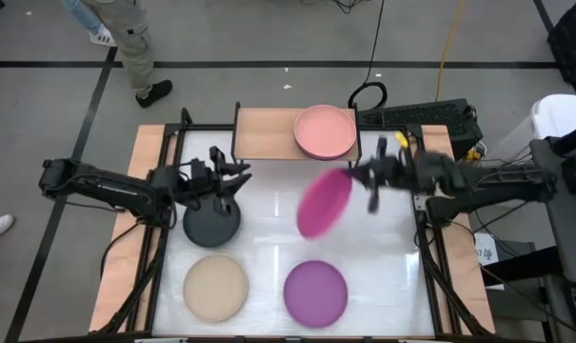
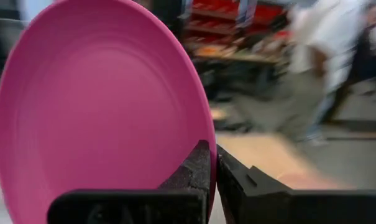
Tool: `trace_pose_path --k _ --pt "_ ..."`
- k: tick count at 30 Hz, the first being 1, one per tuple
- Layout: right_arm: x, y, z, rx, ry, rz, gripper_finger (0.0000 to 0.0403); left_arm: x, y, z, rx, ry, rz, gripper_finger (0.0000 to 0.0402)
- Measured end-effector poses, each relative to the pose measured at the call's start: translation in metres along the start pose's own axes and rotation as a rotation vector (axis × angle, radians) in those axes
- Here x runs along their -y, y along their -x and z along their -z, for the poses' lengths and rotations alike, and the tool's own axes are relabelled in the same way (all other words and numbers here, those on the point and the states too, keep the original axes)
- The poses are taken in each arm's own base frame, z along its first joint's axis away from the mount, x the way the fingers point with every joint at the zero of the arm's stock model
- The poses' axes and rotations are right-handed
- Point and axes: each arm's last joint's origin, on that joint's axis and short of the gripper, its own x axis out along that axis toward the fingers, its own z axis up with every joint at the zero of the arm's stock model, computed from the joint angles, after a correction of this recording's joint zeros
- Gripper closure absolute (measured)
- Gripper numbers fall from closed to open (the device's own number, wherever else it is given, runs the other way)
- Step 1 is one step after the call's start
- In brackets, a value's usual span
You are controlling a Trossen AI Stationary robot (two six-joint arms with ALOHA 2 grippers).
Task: Place and stack plates onto a shelf
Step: Put the pink plate on the shelf
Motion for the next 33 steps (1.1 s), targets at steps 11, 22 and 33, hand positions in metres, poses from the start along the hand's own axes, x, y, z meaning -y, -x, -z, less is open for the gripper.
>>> trace_pose_path --k 11,22,33 --pt "0.113 -0.099 -0.039 -0.033 -0.048 0.004 0.0403 -0.007 0.011 -0.008 -0.059 -0.040 -0.081 0.0279" --pt "0.179 -0.181 0.009 -0.017 -0.007 -0.089 0.0403 -0.007 0.012 -0.002 -0.127 -0.029 -0.104 0.0279" --pt "0.199 -0.218 0.066 -0.103 -0.061 -0.059 0.0403 -0.007 0.013 0.004 -0.184 -0.020 -0.107 0.0279"
